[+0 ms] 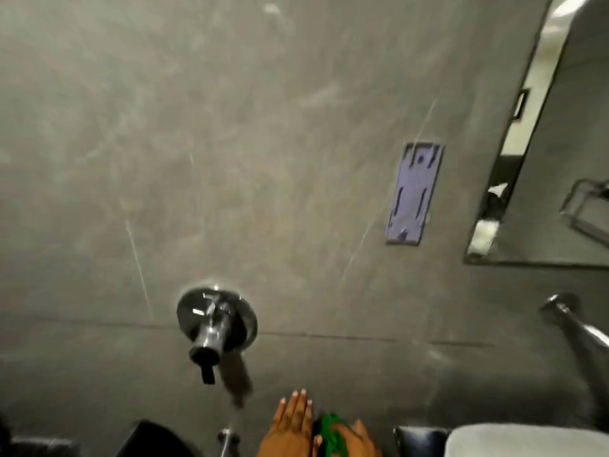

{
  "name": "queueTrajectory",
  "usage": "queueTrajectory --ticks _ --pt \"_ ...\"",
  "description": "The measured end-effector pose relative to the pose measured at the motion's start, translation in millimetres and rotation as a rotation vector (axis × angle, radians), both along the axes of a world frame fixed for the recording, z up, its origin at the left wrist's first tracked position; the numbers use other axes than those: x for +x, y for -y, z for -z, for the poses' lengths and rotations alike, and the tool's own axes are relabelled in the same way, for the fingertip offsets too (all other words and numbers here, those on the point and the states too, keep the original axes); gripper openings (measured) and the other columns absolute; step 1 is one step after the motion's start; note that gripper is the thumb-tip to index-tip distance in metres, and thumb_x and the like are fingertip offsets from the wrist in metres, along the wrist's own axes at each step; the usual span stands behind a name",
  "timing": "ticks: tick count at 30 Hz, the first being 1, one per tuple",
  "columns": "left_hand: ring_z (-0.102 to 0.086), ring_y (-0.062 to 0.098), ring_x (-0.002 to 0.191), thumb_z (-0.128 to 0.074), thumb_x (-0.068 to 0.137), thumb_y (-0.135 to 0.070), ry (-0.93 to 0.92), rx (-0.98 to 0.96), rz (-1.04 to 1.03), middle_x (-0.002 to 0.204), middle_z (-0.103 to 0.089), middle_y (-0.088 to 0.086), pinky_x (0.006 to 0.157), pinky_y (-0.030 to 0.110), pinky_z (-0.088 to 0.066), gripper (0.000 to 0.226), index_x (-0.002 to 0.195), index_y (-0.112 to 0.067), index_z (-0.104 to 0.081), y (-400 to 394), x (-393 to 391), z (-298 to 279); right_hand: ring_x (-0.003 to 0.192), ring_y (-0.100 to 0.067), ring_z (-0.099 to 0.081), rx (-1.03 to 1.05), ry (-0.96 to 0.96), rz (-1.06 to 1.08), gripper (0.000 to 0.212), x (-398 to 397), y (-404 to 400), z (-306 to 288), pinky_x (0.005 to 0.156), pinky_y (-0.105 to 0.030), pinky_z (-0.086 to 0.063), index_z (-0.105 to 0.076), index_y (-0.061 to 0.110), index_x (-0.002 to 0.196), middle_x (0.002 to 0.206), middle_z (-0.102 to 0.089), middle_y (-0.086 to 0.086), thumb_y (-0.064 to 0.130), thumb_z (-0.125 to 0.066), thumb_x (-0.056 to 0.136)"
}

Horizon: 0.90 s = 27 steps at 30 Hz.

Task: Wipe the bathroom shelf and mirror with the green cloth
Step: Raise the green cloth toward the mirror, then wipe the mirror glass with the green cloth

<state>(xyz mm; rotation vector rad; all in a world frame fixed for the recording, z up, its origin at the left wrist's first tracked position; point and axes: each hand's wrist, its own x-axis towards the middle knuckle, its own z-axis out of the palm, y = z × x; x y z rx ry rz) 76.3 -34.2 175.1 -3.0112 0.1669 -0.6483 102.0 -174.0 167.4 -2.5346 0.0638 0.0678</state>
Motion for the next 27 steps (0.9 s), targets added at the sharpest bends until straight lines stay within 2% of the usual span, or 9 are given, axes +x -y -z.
queueTrajectory --ticks 1,3,6,13,18,21,24,26,27 --pt "0.021 0.028 0.161 -0.007 0.107 -0.036 0.003 0.054 0.042 0.172 0.012 0.026 0.128 0.034 0.01 0.07 0.16 0.009 0.001 2.7 5.0 -33.7 0.13 -0.032 -0.047 0.015 0.077 -0.05 0.051 2.0 5.7 -23.0 0.11 -0.046 -0.033 -0.07 0.037 0.11 0.147 -0.049 -0.006 0.007 -0.08 0.07" --pt "0.017 0.025 0.161 -0.03 0.105 -0.04 -0.074 -0.071 0.023 0.171 -0.018 0.026 0.123 0.027 0.022 0.072 0.158 0.009 -0.024 13.6 17.3 -96.9 0.131 -0.023 -0.047 0.046 0.219 -0.187 0.048 9.9 13.1 -79.6 0.109 -0.03 -0.038 -0.056 0.045 0.123 0.148 -0.042 -0.001 0.031 -0.06 0.077" --pt "0.008 0.026 0.163 -0.023 0.108 -0.039 -0.238 -0.159 0.033 0.176 0.001 0.015 0.128 0.034 0.018 0.068 0.165 -0.005 -0.007 19.6 25.0 -189.9 0.112 -0.021 -0.06 -0.006 0.399 -0.225 0.05 30.5 29.8 -163.3 0.092 -0.027 -0.048 -0.055 0.041 0.125 0.129 -0.052 -0.003 0.032 -0.052 0.076" --pt "0.002 0.026 0.164 -0.023 0.109 -0.039 0.107 -0.022 0.024 0.176 0.001 0.014 0.133 0.039 0.006 0.067 0.165 -0.005 -0.006 21.5 37.0 -322.5 0.083 -0.026 -0.062 0.151 0.945 -0.039 0.047 48.8 68.9 -319.7 0.067 -0.034 -0.054 -0.059 0.035 0.12 0.105 -0.052 -0.002 0.022 -0.061 0.075" --pt "0.004 0.025 0.164 -0.021 0.109 -0.041 0.238 0.024 0.086 0.176 0.002 0.012 0.13 0.036 0.009 0.067 0.165 -0.008 -0.004 24.3 60.4 -381.5 0.086 -0.021 -0.054 0.246 1.316 0.19 0.062 73.1 121.4 -406.8 0.062 -0.027 -0.048 -0.05 0.038 0.132 0.109 -0.047 -0.003 0.014 -0.059 0.075" --pt "0.008 0.023 0.163 -0.021 0.109 -0.041 0.339 0.027 0.108 0.176 0.005 0.01 0.132 0.036 0.009 0.068 0.165 -0.009 -0.002 25.2 85.5 -408.4 0.101 -0.023 -0.049 0.225 1.389 0.292 0.072 87.2 145.5 -409.0 0.071 -0.031 -0.049 -0.04 0.038 0.14 0.122 -0.043 -0.008 0.01 -0.058 0.076" --pt "0.011 0.023 0.163 -0.019 0.109 -0.042 0.41 0.01 0.129 0.174 0.015 0.006 0.132 0.035 0.011 0.067 0.165 -0.013 0.004 26.9 109.2 -418.3 0.127 -0.037 -0.042 0.123 1.217 0.311 0.086 114.6 163.6 -338.9 0.099 -0.047 -0.046 -0.03 0.032 0.148 0.15 -0.03 -0.014 0.0 -0.057 0.073" --pt "0.007 0.027 0.162 -0.02 0.107 -0.041 0.493 -0.004 0.149 0.172 0.012 0.007 0.131 0.034 0.015 0.067 0.164 -0.011 0.001 30.0 123.7 -412.3 0.134 -0.044 -0.037 -0.06 1.094 0.303 0.075 132.5 167.0 -272.9 0.108 -0.052 -0.037 -0.03 0.024 0.149 0.16 -0.018 -0.015 0.006 -0.048 0.079" --pt "0.002 0.03 0.161 -0.024 0.106 -0.039 0.532 0.002 0.152 0.172 0.005 0.01 0.13 0.034 0.014 0.067 0.164 -0.009 -0.006 30.1 127.1 -408.5 0.132 -0.047 -0.041 -0.184 1.043 0.331 0.059 139.1 165.9 -245.3 0.107 -0.054 -0.035 -0.037 0.017 0.146 0.158 -0.024 -0.019 0.016 -0.039 0.087"
